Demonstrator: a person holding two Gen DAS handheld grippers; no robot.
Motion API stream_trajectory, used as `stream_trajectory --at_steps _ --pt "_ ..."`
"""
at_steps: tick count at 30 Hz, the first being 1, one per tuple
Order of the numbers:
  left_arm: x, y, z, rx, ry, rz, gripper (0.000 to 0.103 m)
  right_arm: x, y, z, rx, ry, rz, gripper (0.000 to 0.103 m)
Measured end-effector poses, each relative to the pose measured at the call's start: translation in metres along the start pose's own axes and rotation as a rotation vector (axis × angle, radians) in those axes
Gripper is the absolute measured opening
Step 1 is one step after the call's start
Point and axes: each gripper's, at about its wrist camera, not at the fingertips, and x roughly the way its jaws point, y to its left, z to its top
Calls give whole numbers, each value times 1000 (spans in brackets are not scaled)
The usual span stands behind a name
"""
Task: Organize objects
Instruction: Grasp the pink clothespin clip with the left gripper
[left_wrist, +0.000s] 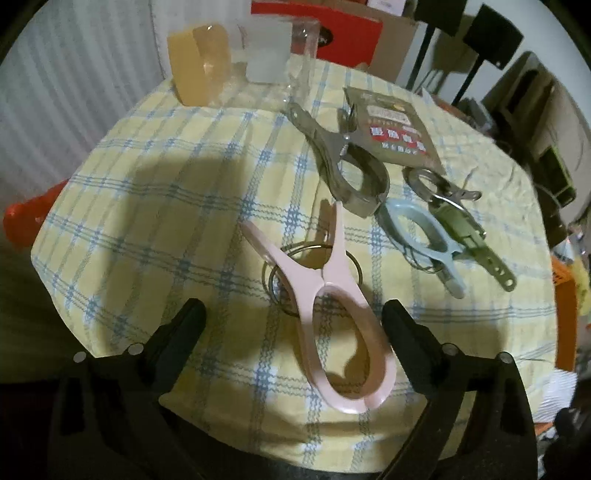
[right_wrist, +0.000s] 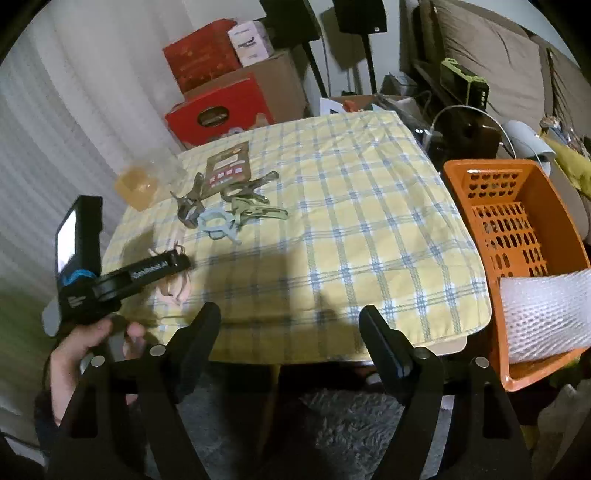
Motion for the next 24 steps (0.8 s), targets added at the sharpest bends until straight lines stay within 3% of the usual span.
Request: stream_trajectory --at_steps 1,3,5,6,13,17,20,24 --pt "0 -1 -2 8 -12 -2 87 0 0 0 0 0 0 79" --pt "-3 2 -2 19 -32 -10 68 2 -1 -1 4 3 12 79" --pt "-5 9 0 28 -33 -12 42 7 -2 -2 6 13 17 79" --pt "-4 10 2 40 -30 -2 38 7 -2 -2 6 14 16 79" --pt "-10 36 5 48 -6 -113 37 16 12 -6 -63 23 22 79" --pt "-16 45 10 38 -22 -109 37 28 39 -2 -197 30 7 79" --pt "-25 56 16 33 -53 -98 37 41 56 3 -312 40 54 79" --pt "-31 71 25 11 -101 -61 37 59 76 12 -437 71 57 79"
